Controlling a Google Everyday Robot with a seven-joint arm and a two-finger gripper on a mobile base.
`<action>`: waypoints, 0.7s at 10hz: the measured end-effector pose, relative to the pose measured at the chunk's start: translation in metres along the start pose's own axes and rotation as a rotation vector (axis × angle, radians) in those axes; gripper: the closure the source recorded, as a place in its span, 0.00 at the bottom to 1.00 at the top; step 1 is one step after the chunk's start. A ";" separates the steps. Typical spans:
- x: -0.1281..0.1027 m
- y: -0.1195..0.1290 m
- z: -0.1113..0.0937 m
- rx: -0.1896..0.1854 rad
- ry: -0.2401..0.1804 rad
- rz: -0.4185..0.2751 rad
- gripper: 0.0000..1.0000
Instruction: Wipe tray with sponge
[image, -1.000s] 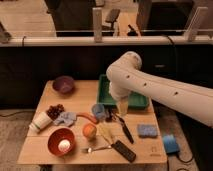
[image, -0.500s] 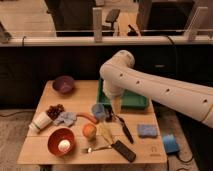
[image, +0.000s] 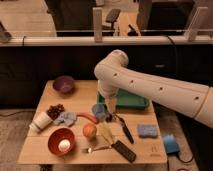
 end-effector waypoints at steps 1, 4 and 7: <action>-0.001 -0.002 0.000 0.002 -0.002 -0.004 0.20; -0.013 -0.015 0.003 0.018 -0.022 -0.032 0.20; -0.020 -0.026 0.004 0.032 -0.042 -0.049 0.20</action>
